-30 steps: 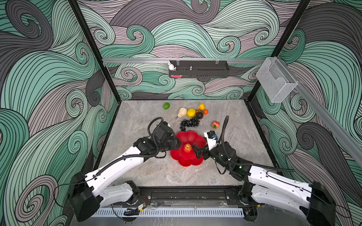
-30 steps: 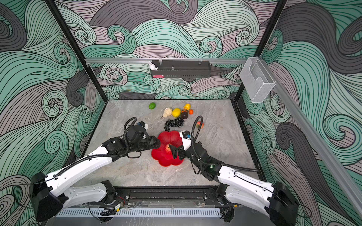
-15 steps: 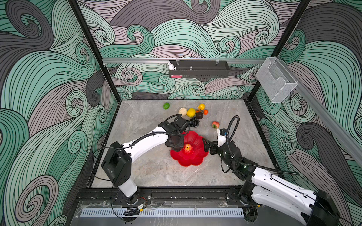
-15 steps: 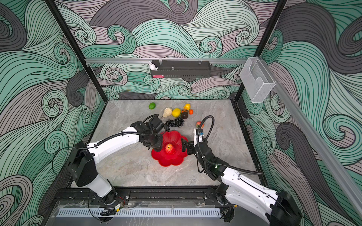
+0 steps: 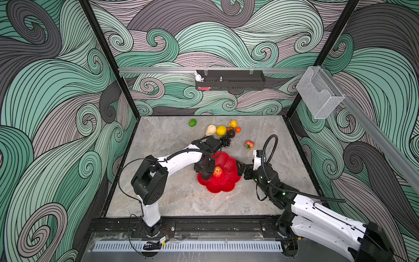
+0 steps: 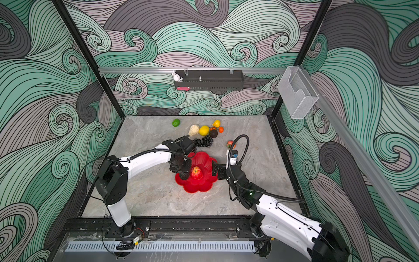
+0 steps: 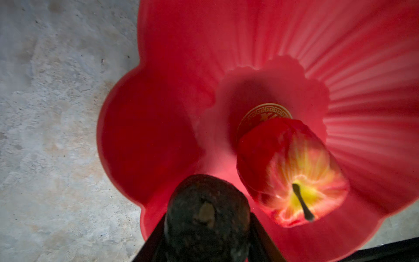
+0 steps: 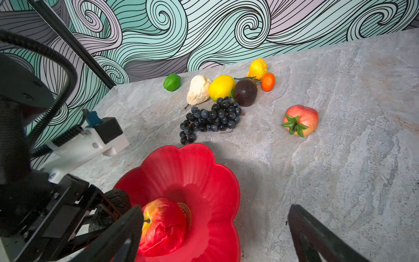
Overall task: Arrange fruit in a fruit bowl
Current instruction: Place the fruit in the fruit bowl.
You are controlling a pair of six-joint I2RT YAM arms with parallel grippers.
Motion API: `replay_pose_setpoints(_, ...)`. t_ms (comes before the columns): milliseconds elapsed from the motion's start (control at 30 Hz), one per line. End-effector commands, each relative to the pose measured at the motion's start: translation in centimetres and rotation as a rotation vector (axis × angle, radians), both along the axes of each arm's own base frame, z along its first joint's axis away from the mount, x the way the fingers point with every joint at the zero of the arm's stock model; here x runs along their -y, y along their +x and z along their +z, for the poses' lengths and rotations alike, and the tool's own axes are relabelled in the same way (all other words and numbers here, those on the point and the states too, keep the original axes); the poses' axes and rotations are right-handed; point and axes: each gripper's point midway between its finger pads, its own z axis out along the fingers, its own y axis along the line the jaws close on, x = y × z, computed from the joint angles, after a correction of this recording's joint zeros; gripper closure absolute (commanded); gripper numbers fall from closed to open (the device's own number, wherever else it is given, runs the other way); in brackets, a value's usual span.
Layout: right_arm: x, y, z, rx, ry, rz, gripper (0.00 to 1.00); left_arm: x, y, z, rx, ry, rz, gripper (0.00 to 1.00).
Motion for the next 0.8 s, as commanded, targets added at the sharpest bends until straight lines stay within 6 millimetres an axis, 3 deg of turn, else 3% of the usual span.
replay_pose_setpoints(0, 0.9, 0.1, 0.1, 0.013, 0.014, -0.042, 0.00, 0.8, 0.7, 0.0, -0.011, -0.035, 0.010, 0.53)
replay_pose_setpoints(467, 1.3, 0.4, -0.5, -0.008, 0.017, -0.072, 0.00, 2.6, 1.2, -1.5, -0.051, -0.077, 0.016, 0.52)
replay_pose_setpoints(767, 1.4, 0.4, -0.5, -0.012, 0.017, -0.078, 0.00, 2.8, 1.7, -2.0, -0.061, -0.067, 0.018, 0.48)
